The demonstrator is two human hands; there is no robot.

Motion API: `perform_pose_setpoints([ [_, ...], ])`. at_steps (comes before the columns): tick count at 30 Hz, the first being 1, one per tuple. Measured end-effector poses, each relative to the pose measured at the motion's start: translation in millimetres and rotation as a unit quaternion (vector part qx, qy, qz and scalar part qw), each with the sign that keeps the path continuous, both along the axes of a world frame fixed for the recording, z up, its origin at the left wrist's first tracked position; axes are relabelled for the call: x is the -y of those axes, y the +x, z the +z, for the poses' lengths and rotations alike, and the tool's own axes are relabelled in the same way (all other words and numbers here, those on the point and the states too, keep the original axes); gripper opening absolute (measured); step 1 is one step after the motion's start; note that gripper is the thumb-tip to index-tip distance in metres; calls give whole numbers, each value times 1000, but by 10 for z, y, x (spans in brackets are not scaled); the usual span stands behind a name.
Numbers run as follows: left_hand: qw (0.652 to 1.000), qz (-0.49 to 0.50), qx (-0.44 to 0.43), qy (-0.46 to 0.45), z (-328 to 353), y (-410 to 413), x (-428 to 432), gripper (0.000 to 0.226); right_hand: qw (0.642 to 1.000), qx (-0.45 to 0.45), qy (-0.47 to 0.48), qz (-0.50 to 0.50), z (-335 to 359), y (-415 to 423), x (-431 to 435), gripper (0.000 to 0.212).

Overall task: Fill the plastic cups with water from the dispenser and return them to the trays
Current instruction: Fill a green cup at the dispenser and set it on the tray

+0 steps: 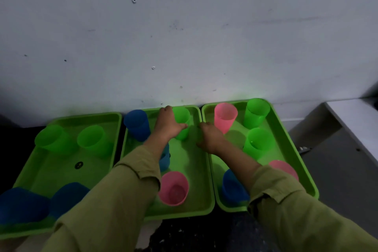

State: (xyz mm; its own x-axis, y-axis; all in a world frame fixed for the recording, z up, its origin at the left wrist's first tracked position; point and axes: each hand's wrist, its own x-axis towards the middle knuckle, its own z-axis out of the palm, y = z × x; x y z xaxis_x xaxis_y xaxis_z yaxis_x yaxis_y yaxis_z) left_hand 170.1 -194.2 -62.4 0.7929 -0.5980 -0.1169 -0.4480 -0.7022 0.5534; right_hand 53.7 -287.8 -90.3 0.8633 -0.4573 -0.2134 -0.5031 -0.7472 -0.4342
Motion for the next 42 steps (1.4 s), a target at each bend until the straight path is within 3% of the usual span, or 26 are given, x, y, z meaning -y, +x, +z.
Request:
perform_pose_setpoints([
  [9,990,-4,23,-136,504,-69,-372,77,979,178,84,-47,460,-3,-226,82],
  [14,979,-22,36,-197,765,-85,-733,75,958,234,159,-40,771,21,-522,92],
  [21,966,-70,15,-249,971,51,-1359,76,924,318,209,-42,1053,145,-1145,80],
  [32,946,-136,-15,-292,1003,529,-2948,72,897,387,192,-92,1102,602,-2798,64],
  [42,922,-53,10,-384,677,712,-4544,32,902,378,178,-108,769,972,-4203,77],
])
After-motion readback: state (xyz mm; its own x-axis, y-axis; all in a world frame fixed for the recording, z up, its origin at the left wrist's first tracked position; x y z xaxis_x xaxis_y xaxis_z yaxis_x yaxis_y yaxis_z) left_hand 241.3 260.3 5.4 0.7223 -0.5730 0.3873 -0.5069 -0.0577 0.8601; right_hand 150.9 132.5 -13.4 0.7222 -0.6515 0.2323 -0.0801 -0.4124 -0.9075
